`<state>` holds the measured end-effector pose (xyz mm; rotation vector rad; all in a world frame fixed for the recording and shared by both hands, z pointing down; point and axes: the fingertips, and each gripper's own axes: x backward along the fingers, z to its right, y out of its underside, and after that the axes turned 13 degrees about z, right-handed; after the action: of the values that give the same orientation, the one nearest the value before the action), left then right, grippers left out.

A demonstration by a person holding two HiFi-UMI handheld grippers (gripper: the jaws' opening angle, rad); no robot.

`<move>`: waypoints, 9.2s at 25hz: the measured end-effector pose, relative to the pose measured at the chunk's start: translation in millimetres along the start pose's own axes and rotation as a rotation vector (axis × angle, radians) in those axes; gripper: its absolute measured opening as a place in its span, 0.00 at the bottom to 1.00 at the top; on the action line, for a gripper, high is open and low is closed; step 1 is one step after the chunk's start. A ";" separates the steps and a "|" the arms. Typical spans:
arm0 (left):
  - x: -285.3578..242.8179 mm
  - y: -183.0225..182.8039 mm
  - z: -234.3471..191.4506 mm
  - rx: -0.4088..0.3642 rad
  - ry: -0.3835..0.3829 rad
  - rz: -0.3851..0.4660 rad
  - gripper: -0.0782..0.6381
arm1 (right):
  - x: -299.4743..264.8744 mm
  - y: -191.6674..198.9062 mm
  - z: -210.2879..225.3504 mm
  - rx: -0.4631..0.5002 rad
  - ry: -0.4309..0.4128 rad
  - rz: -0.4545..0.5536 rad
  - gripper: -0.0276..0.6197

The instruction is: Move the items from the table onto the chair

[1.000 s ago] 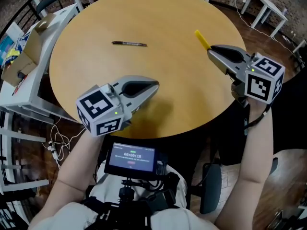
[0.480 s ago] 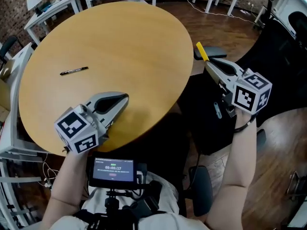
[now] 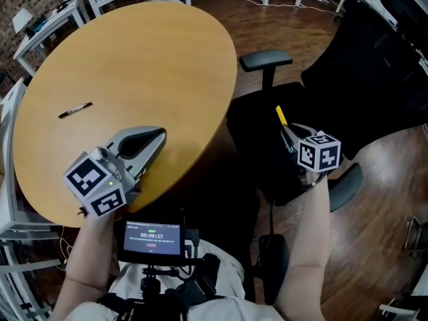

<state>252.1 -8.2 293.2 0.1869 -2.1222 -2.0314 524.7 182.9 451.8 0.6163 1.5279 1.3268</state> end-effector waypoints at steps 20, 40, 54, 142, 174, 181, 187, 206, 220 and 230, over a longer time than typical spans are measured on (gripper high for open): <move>-6.0 -0.4 -1.7 0.000 0.014 -0.007 0.12 | -32.3 190.2 75.6 0.134 0.242 -0.396 0.14; -9.4 4.5 -2.2 0.003 0.014 -0.005 0.12 | -15.0 15.4 12.3 0.117 0.178 0.057 0.05; -2.4 4.5 6.2 0.013 0.038 -0.006 0.12 | 23.8 -204.3 -257.2 0.197 -0.467 0.490 0.05; 255.7 -11.4 -93.2 -0.033 -0.410 0.024 0.12 | -62.6 -180.3 -590.0 0.283 -1.048 0.351 0.05; 251.0 -15.9 -87.3 -0.026 -0.388 0.010 0.12 | -253.7 -147.6 -572.0 0.627 -1.059 -0.170 0.18; 253.0 -14.7 -88.1 -0.026 -0.390 0.010 0.12 | -249.1 -144.1 -575.6 0.702 -1.025 -0.155 0.11; 254.1 -15.1 -87.4 -0.012 -0.399 0.012 0.12 | -228.5 -158.6 -567.6 0.635 -1.019 -0.058 0.11; 193.9 -8.3 -81.6 -0.021 -0.301 0.027 0.12 | -83.0 -214.7 -450.2 0.438 -0.875 0.284 0.11; 94.7 -4.6 -51.2 -0.003 -0.133 0.006 0.12 | -15.9 -215.6 -247.8 0.305 -0.471 0.335 0.11; 54.8 -0.9 -26.7 -0.001 -0.077 -0.001 0.12 | 17.1 -181.3 -145.7 0.223 -0.255 0.316 0.11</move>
<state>204.9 -46.6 296.3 0.1113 -2.1664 -2.0726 427.0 84.0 264.6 1.1627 1.4162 1.2568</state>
